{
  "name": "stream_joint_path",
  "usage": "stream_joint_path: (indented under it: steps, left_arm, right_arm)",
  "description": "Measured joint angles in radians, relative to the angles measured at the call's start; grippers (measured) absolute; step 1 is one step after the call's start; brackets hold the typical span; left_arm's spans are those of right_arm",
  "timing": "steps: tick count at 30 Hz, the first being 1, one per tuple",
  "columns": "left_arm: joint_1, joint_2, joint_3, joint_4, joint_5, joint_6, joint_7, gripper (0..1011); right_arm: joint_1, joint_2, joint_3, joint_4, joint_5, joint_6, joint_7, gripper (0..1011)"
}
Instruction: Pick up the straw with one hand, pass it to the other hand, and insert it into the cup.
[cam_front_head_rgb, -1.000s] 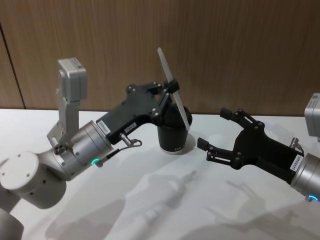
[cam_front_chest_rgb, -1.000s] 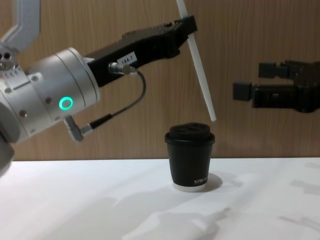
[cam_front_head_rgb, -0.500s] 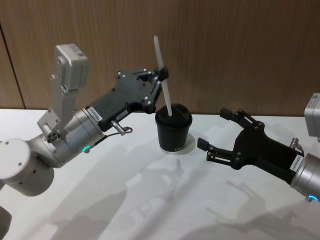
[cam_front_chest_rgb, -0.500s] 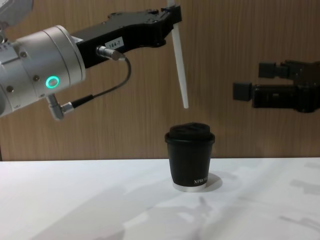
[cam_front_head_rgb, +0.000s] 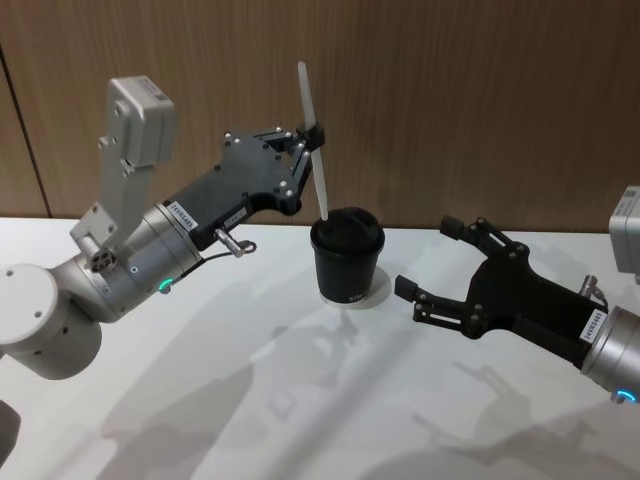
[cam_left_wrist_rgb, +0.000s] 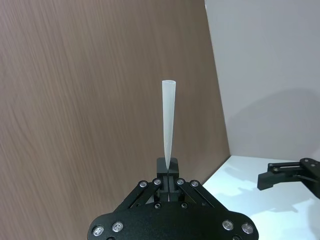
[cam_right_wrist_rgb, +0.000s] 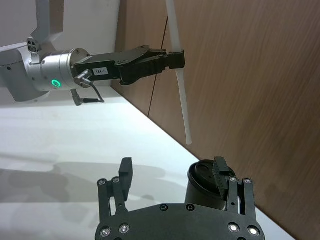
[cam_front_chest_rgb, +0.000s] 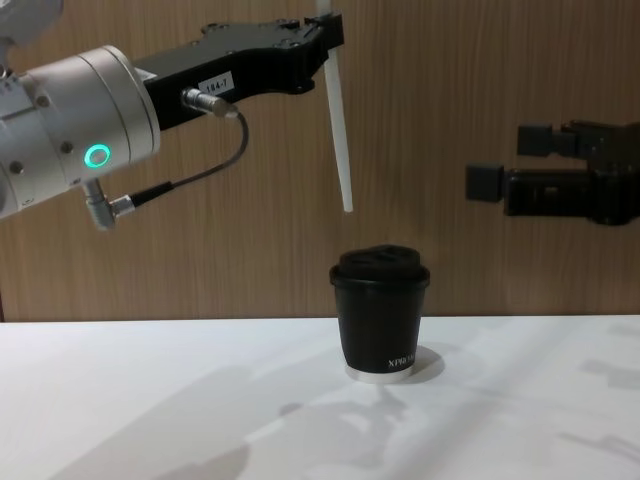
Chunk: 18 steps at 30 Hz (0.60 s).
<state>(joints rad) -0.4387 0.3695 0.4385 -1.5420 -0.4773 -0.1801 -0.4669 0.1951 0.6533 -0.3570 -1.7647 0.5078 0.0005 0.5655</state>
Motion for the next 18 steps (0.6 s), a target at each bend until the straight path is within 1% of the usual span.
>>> stream_joint_path:
  steps: [10, 18]
  left_arm:
    - [-0.021, -0.014, 0.001, 0.044, 0.020, 0.001, -0.003, 7]
    - [-0.039, -0.030, 0.004, 0.087, 0.025, 0.000, -0.023, 7]
  right_arm:
    - [0.000, 0.000, 0.000, 0.000, 0.000, 0.000, 0.000, 1001]
    - [0.000, 0.000, 0.000, 0.000, 0.000, 0.000, 0.000, 1001]
